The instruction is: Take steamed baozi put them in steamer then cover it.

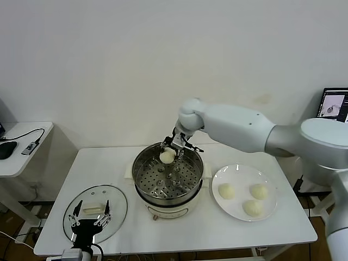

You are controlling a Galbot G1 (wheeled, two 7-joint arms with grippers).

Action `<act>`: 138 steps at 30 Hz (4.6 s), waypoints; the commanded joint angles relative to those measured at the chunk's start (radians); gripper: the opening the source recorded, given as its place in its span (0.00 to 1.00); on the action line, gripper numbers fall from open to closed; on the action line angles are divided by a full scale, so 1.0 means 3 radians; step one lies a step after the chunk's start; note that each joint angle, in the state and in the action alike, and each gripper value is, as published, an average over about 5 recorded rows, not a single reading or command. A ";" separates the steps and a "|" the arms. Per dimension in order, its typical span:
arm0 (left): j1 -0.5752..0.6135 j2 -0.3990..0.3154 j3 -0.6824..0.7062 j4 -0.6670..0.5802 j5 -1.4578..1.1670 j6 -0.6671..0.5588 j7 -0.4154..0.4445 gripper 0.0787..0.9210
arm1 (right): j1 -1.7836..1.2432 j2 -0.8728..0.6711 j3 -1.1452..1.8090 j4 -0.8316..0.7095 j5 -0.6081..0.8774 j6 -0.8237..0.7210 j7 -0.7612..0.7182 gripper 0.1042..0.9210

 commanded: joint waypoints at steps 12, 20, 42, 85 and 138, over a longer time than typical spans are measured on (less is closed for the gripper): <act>0.0015 -0.0016 -0.0002 -0.0074 0.0027 0.0005 -0.0016 0.88 | -0.0063 0.0127 0.0079 -0.0275 -0.0330 0.0321 0.0138 0.75; 0.0014 -0.0020 -0.0003 -0.0128 0.0039 0.0027 -0.0019 0.88 | 0.0567 -0.0355 -0.0115 0.0531 0.0872 -0.0538 -0.0231 0.88; 0.0015 0.0128 -0.0036 -0.0286 -0.0016 0.0200 -0.0015 0.88 | 0.0735 -0.2838 -0.0236 0.2497 0.1349 -0.2972 -0.0383 0.88; -0.0014 0.0099 -0.0148 -0.0156 -0.0002 0.0220 0.0012 0.88 | -0.1357 -0.1846 0.0998 0.1048 0.0415 -0.2547 -0.0380 0.88; -0.0097 0.0088 -0.0028 -0.0206 -0.0012 0.0223 0.0016 0.88 | 0.1147 -0.2036 0.0018 0.1859 0.1623 -0.3065 -0.0457 0.59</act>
